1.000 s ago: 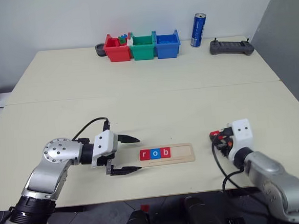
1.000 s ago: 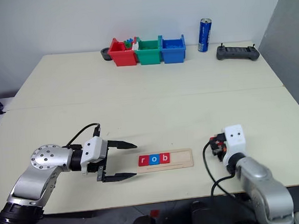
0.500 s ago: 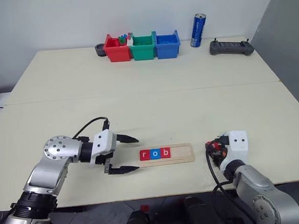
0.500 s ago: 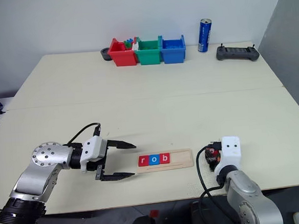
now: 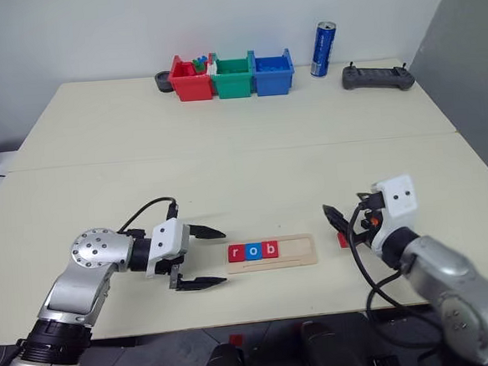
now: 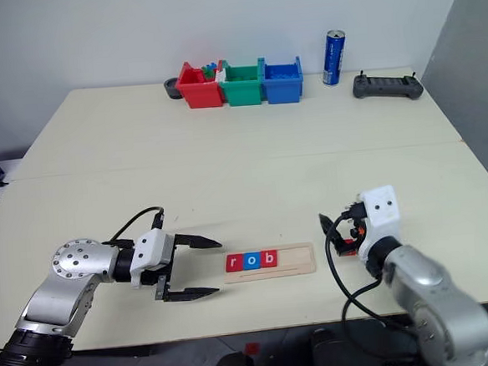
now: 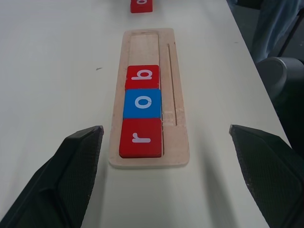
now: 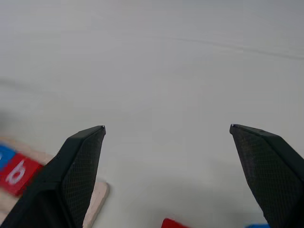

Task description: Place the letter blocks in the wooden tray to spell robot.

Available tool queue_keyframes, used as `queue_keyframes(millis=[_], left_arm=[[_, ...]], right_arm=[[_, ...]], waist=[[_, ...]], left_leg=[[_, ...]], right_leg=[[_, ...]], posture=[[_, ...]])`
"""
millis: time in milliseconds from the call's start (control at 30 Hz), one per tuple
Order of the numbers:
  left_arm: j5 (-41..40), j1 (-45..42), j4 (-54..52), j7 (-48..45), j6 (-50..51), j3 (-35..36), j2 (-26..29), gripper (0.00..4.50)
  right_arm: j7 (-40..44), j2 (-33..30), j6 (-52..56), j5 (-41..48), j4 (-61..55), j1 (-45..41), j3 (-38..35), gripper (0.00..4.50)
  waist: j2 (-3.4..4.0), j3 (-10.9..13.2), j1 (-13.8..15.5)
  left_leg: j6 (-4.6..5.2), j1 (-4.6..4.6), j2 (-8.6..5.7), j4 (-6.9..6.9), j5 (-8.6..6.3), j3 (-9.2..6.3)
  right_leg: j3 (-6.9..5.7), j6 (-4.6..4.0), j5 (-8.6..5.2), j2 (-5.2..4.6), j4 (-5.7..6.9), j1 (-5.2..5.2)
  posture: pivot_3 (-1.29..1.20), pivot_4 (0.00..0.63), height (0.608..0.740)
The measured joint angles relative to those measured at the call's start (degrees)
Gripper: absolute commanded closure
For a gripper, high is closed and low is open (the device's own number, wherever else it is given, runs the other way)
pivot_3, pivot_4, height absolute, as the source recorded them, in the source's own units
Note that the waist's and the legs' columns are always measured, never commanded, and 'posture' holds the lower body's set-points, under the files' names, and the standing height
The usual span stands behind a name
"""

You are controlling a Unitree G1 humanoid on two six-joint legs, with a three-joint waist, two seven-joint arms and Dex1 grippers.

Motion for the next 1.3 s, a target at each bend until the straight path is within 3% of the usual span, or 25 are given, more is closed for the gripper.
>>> queue_keyframes(millis=[200, 333, 600, 633, 733, 933, 1300], left_arm=[[-0.01, -0.23, -0.08, 0.24, 0.66, -0.04, -0.16, 0.00], [-0.01, -0.19, 0.07, -0.01, 0.07, -0.01, -0.18, 0.00], [0.04, 1.38, 2.37, -0.21, -2.77, 0.30, -0.17, 0.00], [0.05, 1.42, 2.75, -0.21, -3.20, 0.33, -0.17, 0.00], [0.05, 1.50, 2.87, -0.23, -3.75, 0.34, -0.16, 0.00], [0.04, 1.58, 2.67, -0.04, -3.65, 0.34, -0.16, 0.00], [0.04, 1.85, -0.09, 1.20, -1.96, 0.34, -0.01, 0.00]], right_arm=[[23.73, -22.03, -17.47, -3.29, 15.20, -1.02, 8.71, 0.04], [31.73, -25.72, -27.33, -7.78, 23.19, -2.72, 14.34, 0.04], [38.93, -25.47, -34.97, -12.22, 31.53, -8.28, 20.51, 0.04], [39.35, -25.23, -35.40, -12.69, 32.06, -8.73, 21.03, 0.20], [40.31, -24.97, -36.42, -13.67, 32.94, -9.29, 21.54, 0.90], [41.29, -23.53, -36.27, -14.23, 34.17, -10.43, 21.57, 3.05], [41.89, -18.94, -27.07, -9.28, 24.35, -13.78, 22.23, 3.05]], waist=[[-0.04, 0.03, 0.15], [-0.06, 0.04, 0.11], [-0.07, 0.05, 0.07], [-0.07, 0.05, 0.07], [-0.07, 0.05, 0.14], [-0.07, 0.05, 0.15], [-0.07, 0.05, 0.13]], left_leg=[[0.07, 0.01, 0.01, 0.01, -0.04, 0.03], [0.07, 0.01, 0.01, 0.02, -0.04, 0.03], [0.07, 0.01, 0.01, 0.03, -0.04, 0.01], [0.07, 0.01, 0.01, 0.03, -0.04, 0.01], [0.07, 0.01, 0.01, 0.04, -0.04, 0.01], [0.06, 0.02, 0.01, 0.05, -0.04, 0.01], [0.06, 0.01, 0.01, 0.05, -0.04, -0.03]], right_leg=[[-0.01, 0.01, -0.01, 0.01, -0.01, 0.00], [0.01, -0.01, 0.00, 0.01, 0.01, 0.00], [-0.01, -0.24, 0.14, 0.00, 0.02, 0.00], [-0.01, -0.24, 0.14, 0.00, 0.02, 0.00], [-0.01, -0.25, 0.14, 0.00, 0.02, 0.00], [-0.01, -0.27, 0.16, 0.00, 0.05, 0.00], [-0.04, -0.28, 0.16, 0.01, 0.06, 0.00]], posture=[[0.00, 0.150, 0.740], [0.00, 0.150, 0.740], [0.00, 0.150, 0.740], [0.00, 0.150, 0.740], [0.00, 0.150, 0.740], [0.00, 0.150, 0.740], [0.00, 0.150, 0.740]])
